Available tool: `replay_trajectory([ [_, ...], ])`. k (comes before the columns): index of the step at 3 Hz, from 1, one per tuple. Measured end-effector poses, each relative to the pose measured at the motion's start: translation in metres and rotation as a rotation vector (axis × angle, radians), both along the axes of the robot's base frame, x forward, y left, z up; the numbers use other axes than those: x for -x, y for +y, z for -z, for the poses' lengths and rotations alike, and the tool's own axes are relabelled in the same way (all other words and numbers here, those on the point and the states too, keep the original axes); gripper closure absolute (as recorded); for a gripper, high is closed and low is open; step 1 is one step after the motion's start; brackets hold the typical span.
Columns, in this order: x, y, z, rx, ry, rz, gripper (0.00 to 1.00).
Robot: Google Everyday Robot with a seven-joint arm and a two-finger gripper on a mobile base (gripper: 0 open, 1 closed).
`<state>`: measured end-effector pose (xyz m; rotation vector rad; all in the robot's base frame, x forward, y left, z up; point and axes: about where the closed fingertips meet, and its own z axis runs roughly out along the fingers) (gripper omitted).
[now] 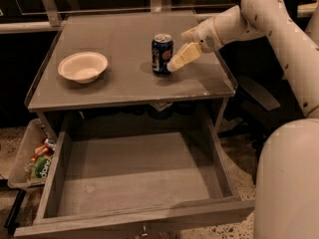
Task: Place pepsi can into top drawer
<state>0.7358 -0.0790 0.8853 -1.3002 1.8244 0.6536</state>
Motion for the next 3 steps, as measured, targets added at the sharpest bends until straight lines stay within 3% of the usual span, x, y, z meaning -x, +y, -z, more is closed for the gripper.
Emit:
replay_trajectory([
  [3,0.002,0.038,0.002,-0.043,0.000,-0.086,0.00],
])
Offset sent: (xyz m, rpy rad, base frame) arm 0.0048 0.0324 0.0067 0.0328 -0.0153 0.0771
